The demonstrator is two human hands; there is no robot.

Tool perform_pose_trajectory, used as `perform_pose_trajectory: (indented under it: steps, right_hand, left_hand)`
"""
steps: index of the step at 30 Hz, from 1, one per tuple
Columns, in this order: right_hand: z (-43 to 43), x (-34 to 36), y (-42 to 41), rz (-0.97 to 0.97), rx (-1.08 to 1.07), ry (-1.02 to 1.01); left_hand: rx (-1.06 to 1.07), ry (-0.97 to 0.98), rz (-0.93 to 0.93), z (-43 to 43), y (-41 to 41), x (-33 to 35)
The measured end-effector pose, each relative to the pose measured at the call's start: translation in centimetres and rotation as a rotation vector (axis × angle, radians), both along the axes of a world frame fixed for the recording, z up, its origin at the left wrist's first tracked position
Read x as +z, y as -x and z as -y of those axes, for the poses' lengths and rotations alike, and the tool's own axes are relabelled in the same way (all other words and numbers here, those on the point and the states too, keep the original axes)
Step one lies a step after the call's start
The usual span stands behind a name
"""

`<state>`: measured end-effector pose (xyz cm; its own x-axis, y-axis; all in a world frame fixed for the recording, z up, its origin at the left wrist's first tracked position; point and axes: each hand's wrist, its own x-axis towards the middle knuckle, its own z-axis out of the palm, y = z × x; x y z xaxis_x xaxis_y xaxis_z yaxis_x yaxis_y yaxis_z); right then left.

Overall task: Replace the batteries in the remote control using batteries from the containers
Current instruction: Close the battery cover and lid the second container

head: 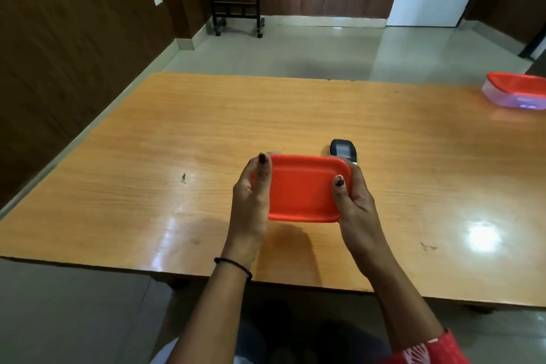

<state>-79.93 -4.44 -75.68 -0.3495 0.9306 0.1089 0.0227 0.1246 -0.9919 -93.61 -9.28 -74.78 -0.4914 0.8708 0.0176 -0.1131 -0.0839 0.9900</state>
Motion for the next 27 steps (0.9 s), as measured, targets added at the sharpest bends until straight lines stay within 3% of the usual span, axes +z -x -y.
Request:
perform_pose_trajectory:
  steps: [4,10,15,20,25,27]
  right_hand:
    - [0.5,0.5,-0.2,-0.062,0.042,-0.020]
    - [0.7,0.4,-0.7,-0.088,-0.219,0.050]
    - [0.1,0.0,-0.7,-0.087,-0.292,0.064]
    - [0.3,0.3,-0.7,-0.053,-0.193,0.086]
    - [1.0,0.5,0.2,0.210,-0.034,0.016]
    - [1.9,0.8,1.1,0.219,-0.019,-0.013]
  left_hand:
    - [0.124,-0.001,-0.133,-0.1,-0.5,0.0]
    - [0.108,-0.014,-0.167,0.0,-2.6,0.5]
    - [0.109,-0.050,-0.171,0.2,-3.0,0.6]
    - [0.120,-0.014,-0.142,0.4,-2.5,0.7]
    - [0.228,0.012,-0.148,2.0,-0.6,0.3]
    - [0.291,0.033,-0.137,3.4,0.7,0.5]
